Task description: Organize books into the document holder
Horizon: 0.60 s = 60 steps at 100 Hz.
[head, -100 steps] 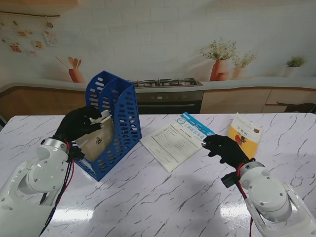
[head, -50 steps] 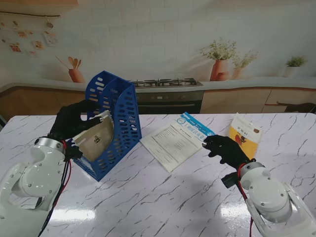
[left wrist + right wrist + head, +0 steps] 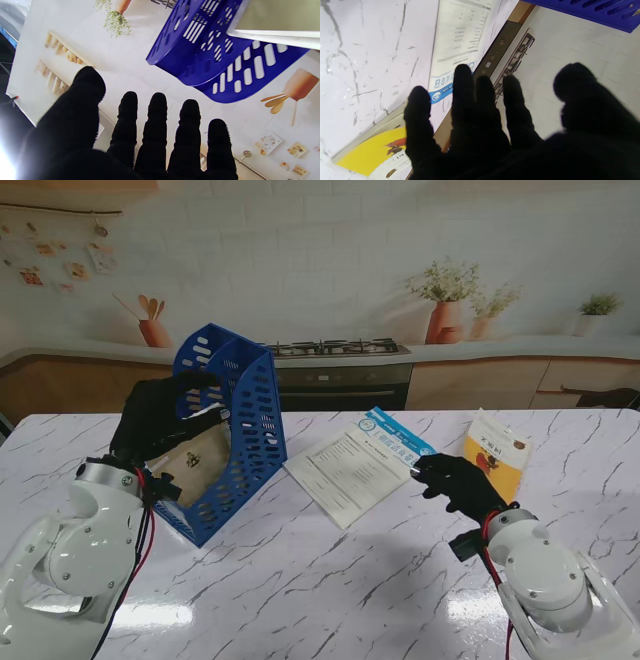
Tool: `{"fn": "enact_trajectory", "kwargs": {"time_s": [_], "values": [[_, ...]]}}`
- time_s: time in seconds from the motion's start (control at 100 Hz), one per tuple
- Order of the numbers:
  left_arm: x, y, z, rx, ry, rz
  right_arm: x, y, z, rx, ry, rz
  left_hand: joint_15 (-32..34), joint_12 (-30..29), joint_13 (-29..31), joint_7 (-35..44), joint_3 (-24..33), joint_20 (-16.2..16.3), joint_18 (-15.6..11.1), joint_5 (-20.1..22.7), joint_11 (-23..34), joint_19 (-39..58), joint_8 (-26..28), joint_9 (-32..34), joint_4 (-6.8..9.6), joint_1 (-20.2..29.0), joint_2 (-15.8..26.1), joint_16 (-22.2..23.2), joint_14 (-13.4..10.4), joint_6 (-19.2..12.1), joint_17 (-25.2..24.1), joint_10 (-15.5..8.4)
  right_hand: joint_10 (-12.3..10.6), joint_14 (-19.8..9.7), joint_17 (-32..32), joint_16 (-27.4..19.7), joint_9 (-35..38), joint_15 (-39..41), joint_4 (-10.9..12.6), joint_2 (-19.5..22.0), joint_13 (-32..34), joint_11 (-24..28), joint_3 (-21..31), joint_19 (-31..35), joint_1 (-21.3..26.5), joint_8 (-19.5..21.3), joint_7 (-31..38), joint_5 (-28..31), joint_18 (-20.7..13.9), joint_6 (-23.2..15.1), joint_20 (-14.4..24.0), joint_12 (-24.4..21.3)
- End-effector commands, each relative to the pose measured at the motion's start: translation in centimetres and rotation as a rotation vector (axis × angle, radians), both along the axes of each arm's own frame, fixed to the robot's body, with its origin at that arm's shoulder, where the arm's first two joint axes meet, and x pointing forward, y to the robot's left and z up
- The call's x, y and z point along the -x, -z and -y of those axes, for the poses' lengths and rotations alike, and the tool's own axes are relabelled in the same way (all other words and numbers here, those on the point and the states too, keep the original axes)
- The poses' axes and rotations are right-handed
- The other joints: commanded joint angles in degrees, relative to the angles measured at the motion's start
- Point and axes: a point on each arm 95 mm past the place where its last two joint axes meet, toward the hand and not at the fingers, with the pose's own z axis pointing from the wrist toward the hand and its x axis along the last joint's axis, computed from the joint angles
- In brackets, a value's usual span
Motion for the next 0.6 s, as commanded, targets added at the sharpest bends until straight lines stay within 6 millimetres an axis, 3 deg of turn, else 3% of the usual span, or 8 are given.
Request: {"fn": "enact_trajectory", "kwargs": {"time_s": [0.0,0.25,0.59], "values": [[0.8,-0.5,1.5,0.02,0.06,0.029,0.3,0.2,-0.3,-0.016,-0.002,-0.003,-0.43,-0.42,-1.07,-0.81,-1.85,-0.55,0.32,-0.02,-1.13,-1.04,-0.67,-1.36,1.87,-0.09,2.08,0.01,0.25,0.41,-0.02,-0.29,-1.07,-0.36,0.35,0.36,-0.05,0.51,2.03,1.1,0.12,1.12,-1.34,0.93,-0.41,0.99,0.4,1.55,-6.1,-1.85,-0.18,0.88],[1.6,-1.0,4.4,0.08,0.152,0.084,0.3,0.2,-0.2,-0.018,0.004,0.001,3.05,1.1,2.31,-1.16,-4.02,3.08,3.67,0.52,0.52,3.94,-0.37,0.12,2.09,0.62,2.78,3.63,-0.11,1.13,2.58,-0.26,-1.01,-0.07,0.44,0.3,0.28,0.7,2.07,0.83,0.43,1.22,-1.26,1.08,-0.47,0.97,0.52,1.81,-5.69,-1.95,-0.22,0.76],[0.7,1.3,8.2,0.173,0.341,0.034,0.9,0.1,0.3,-0.024,0.018,0.018,5.28,2.76,3.36,-0.89,-5.19,3.78,3.33,1.05,1.98,6.99,-0.15,0.04,2.19,1.42,3.4,5.95,0.76,2.01,4.72,-0.1,-0.35,0.91,0.02,0.26,0.61,0.42,2.06,0.45,0.6,0.54,-0.44,0.89,-0.88,0.9,0.46,2.07,-4.44,-1.67,-0.23,0.63]]}}
